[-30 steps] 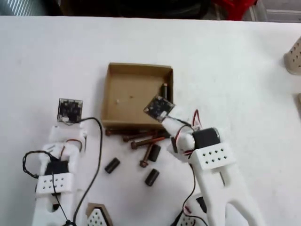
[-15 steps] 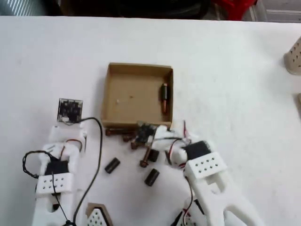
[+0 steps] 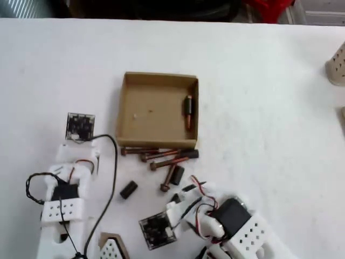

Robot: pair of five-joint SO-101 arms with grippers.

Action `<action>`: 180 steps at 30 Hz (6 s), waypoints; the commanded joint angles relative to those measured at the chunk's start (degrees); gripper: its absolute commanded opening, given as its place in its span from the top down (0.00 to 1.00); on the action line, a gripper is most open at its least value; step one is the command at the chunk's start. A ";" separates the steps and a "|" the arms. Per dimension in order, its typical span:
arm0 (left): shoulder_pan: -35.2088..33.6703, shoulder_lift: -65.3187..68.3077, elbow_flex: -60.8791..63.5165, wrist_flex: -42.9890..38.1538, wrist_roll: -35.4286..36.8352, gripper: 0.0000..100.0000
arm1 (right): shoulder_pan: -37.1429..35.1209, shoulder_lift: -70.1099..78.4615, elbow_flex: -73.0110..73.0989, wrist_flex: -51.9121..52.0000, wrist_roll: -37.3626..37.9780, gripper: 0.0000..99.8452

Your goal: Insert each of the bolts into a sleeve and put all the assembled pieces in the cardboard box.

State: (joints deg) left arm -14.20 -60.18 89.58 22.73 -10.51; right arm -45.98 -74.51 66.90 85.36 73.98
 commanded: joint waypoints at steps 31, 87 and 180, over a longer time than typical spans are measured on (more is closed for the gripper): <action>2.33 -1.36 0.35 -2.90 -4.48 0.98 | -4.35 53.58 -9.85 -23.69 6.15 0.89; 25.80 -1.10 -24.35 32.79 18.55 0.98 | 50.59 54.37 -18.20 -32.57 -61.54 0.98; 3.21 -1.98 -26.81 38.42 10.64 0.98 | 50.59 54.37 -17.67 -33.36 -61.54 0.98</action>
State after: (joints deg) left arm -0.84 -62.02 63.47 66.59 -9.19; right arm 3.96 -20.09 49.49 52.75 12.97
